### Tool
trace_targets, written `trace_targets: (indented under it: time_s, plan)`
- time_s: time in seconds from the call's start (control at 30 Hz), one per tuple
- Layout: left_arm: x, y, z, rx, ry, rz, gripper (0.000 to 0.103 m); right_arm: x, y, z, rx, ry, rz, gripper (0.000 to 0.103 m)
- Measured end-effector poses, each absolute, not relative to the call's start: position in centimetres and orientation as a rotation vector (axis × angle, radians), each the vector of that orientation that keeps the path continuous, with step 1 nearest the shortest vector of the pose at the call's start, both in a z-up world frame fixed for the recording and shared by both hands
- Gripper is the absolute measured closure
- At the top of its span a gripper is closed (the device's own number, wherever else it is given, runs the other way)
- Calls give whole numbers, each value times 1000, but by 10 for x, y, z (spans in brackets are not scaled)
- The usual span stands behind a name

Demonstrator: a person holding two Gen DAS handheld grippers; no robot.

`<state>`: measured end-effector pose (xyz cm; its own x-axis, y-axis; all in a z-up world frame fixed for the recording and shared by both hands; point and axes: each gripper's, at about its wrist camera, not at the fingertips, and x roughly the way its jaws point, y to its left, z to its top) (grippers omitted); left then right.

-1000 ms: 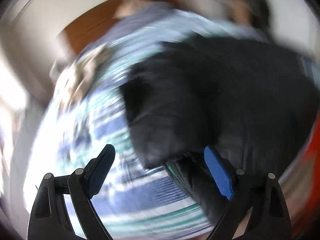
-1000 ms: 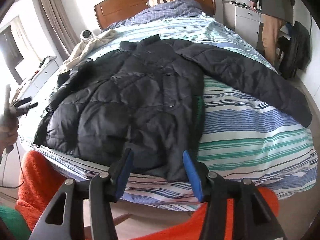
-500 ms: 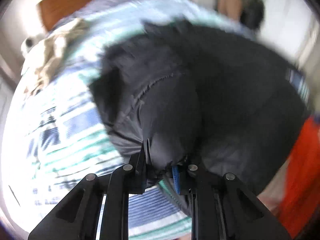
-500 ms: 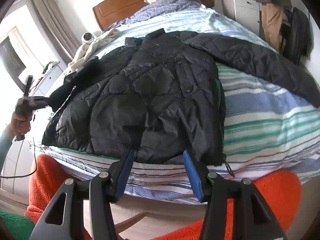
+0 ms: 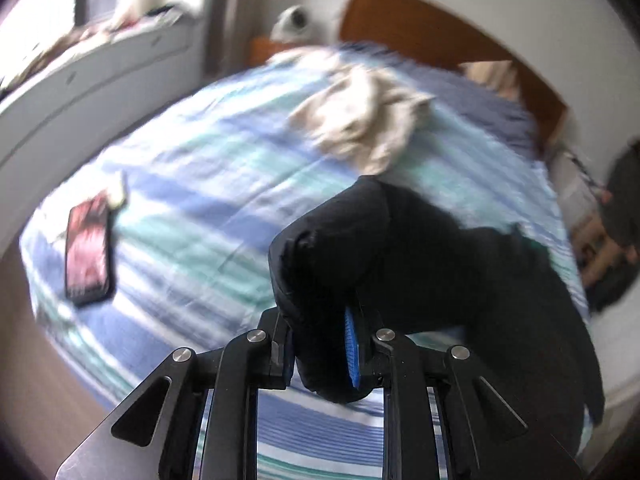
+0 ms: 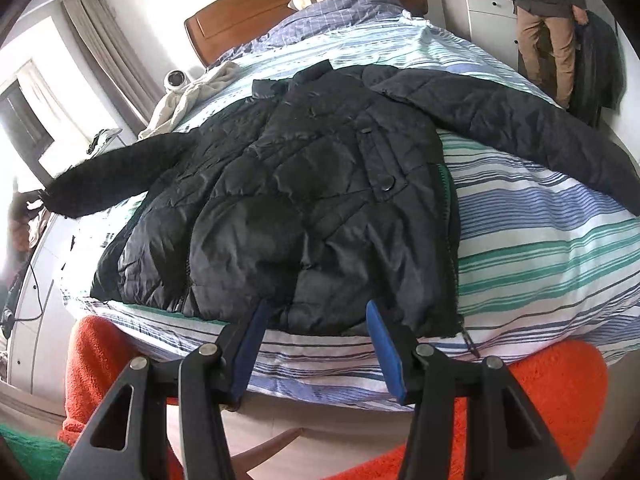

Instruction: Fold large clothes

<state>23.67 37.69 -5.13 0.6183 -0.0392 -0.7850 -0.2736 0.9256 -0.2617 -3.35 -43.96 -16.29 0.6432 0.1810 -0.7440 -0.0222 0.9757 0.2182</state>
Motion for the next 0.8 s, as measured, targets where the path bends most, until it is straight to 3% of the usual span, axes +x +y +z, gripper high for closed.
trace_targets:
  time_s: [0.1, 0.2, 0.27, 0.3, 0.37, 0.43, 0.5, 0.67, 0.8]
  plan:
    - [245, 385, -89, -389, 967, 202, 80, -32, -434, -164, 187, 882, 118, 50]
    - [243, 388, -112, -344, 1003, 309, 63, -32, -430, -160, 169, 882, 113, 50]
    - [222, 396, -121, -343, 1013, 349, 46, -34, -432, -156, 154, 873, 97, 50]
    - [216, 405, -122, -352, 1011, 352, 44, -34, -435, -155, 150, 876, 85, 49]
    - [191, 400, -124, -353, 1014, 335, 44, -34, -443, -157, 149, 892, 59, 35]
    - [172, 390, -114, -344, 1015, 291, 44, -33, -454, -160, 154, 900, 31, 34]
    - [149, 357, -108, -306, 1016, 184, 44, -31, -469, -161, 163, 901, -12, 34]
    - [106, 234, -100, -208, 1026, -156, 22, -19, -497, -155, 235, 888, -6, 33]
    - [91, 136, -125, -229, 1109, -422, 22, -3, -506, -173, 253, 940, 12, 33]
